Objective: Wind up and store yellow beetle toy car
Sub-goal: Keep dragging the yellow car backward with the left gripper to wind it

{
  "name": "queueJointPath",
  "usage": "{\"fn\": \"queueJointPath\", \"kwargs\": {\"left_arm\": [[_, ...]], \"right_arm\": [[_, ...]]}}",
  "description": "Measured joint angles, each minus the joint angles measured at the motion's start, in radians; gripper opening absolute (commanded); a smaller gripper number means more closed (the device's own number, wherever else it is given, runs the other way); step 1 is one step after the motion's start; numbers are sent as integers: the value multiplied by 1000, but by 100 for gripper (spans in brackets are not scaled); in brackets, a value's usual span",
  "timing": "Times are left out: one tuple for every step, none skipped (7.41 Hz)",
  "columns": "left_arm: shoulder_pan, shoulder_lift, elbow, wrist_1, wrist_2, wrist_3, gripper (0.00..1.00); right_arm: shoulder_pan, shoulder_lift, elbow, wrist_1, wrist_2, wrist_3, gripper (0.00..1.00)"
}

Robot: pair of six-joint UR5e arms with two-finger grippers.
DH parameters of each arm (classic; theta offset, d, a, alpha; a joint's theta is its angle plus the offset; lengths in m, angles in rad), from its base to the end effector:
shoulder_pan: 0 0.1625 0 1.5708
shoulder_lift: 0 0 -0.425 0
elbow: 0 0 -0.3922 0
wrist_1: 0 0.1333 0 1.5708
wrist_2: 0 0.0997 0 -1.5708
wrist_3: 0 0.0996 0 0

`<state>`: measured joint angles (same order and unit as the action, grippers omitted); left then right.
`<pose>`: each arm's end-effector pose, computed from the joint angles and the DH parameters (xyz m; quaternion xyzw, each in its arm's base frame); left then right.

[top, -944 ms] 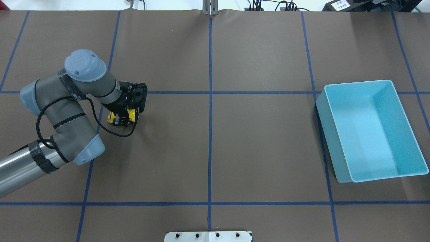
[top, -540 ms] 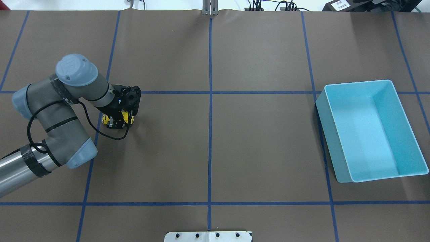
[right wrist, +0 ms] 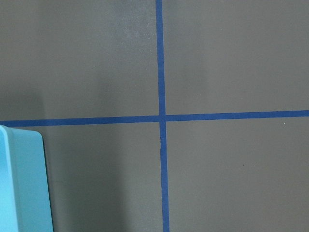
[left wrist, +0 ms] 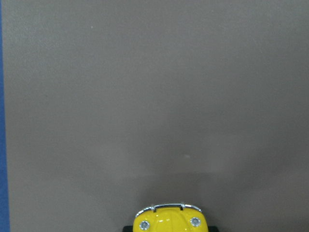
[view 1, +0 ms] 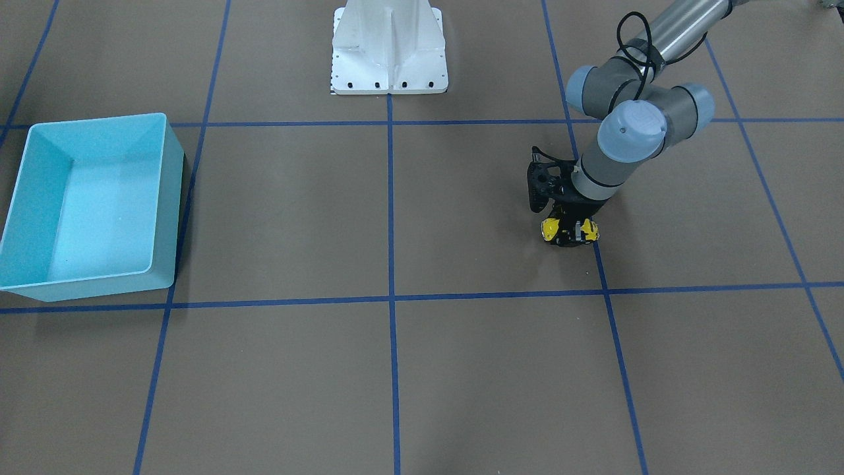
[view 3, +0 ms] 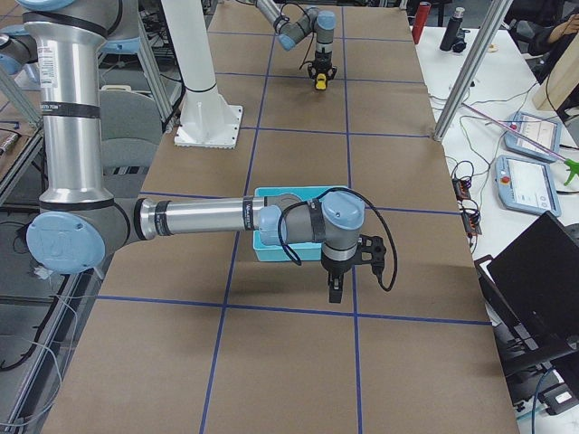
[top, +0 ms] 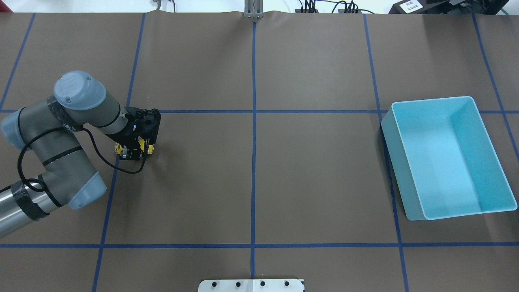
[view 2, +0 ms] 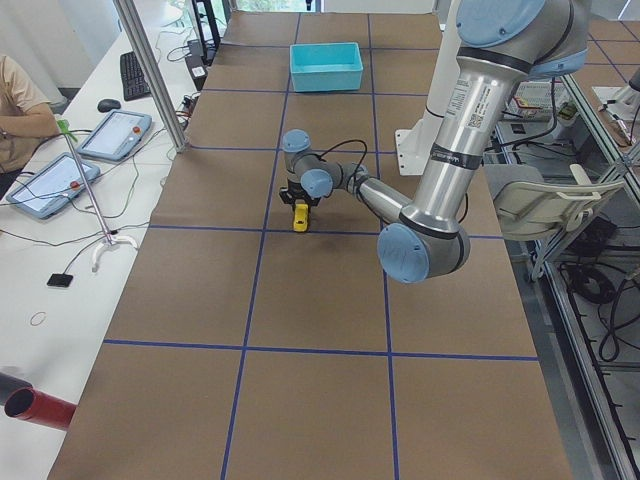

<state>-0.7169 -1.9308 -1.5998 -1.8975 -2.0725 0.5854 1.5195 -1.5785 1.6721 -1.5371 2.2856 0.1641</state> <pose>0.4302 -0.4883 0.4120 0.3051 0.2758 0.6634 0.6250 0.0425 -0.4985 0.6128 0.0217 -0.3535 0.0305 0.9347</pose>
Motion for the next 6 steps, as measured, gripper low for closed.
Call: {"fn": "queueJointPath", "kwargs": {"left_arm": [[-1,5,0,-5,-5,0,0],[-3,9,0,-7,-8,0,0],[-5,11,0,-9,-12,1,0],[-8,13,0,-9,-23,1,0],[-14,14,2,-9,-35,2,0],[-18,15,6,-9,-47,8,0]], "right_arm": [[0,0,0,0,0,0,100],[-2,0,0,0,0,0,100],[-3,1,0,0,0,0,100],[-7,1,0,0,0,0,100],[-10,1,-1,0,0,0,100],[-13,2,-1,0,0,0,100]]}}
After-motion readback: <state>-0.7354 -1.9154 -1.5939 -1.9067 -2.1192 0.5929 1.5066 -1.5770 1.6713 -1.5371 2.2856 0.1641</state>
